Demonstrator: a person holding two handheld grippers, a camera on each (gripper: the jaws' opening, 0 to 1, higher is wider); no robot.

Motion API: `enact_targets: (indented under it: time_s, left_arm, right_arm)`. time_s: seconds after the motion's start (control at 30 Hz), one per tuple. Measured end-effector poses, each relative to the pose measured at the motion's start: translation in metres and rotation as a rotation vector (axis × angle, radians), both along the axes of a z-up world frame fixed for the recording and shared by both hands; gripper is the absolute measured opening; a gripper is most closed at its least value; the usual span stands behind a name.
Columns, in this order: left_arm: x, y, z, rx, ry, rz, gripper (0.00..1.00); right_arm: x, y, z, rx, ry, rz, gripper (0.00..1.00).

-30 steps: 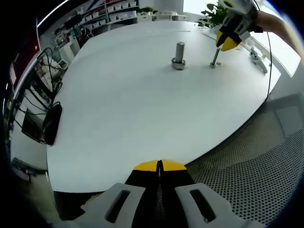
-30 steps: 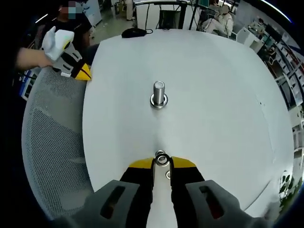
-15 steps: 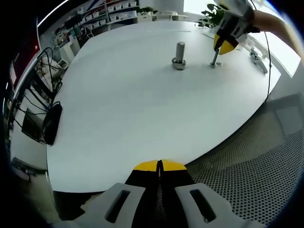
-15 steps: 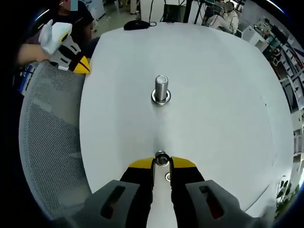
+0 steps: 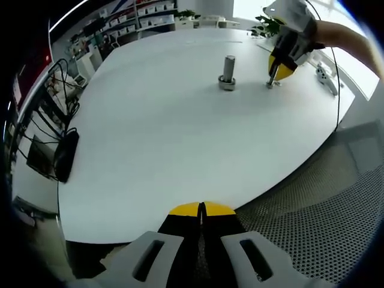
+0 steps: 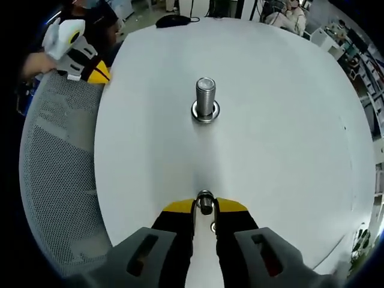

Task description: Place the washer onto the threaded stud by aligning its center hole with the stud, sliding it down to the base, and recovering from edge contact or off-axis alignment until the washer reaches the visible bottom stop.

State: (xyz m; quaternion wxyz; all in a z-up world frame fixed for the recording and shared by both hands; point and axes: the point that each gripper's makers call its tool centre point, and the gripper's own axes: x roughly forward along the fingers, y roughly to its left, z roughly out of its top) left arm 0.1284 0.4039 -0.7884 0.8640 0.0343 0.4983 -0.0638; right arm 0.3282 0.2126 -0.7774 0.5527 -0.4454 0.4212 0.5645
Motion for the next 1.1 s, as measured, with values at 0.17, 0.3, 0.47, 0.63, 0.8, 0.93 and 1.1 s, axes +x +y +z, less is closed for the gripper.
enact_targets:
  time_s: [0.17,0.3,0.47,0.63,0.8,0.93,1.1]
  left_arm:
    - [0.0,0.0,0.0,-0.003,-0.001,0.002,0.0]
    - [0.0,0.0,0.001,-0.005,-0.004,0.004,0.0]
    - [0.001,0.0,0.001,-0.008,-0.006,0.007,0.0]
    - [0.0,0.0,0.0,-0.008,-0.003,0.006,0.0]
    - [0.001,0.0,0.001,-0.009,-0.006,0.007,0.0]
    - [0.001,0.0,0.001,-0.01,-0.007,0.007,0.0]
    - [0.001,0.0,0.002,-0.009,-0.009,0.008,0.0]
  right_arm:
    - [0.0,-0.002,-0.007,-0.018,0.002,0.019,0.14]
    - [-0.001,-0.002,-0.012,-0.024,0.012,0.016,0.15]
    - [-0.001,-0.002,-0.012,-0.013,0.027,-0.004,0.16]
    - [-0.001,-0.009,-0.013,-0.015,0.037,-0.005,0.21]
    - [-0.005,-0.022,-0.015,-0.024,0.049,-0.009,0.22]
    - [0.002,-0.032,-0.015,-0.019,0.037,-0.042,0.22]
    - [0.01,-0.038,-0.013,-0.016,0.023,-0.067,0.22]
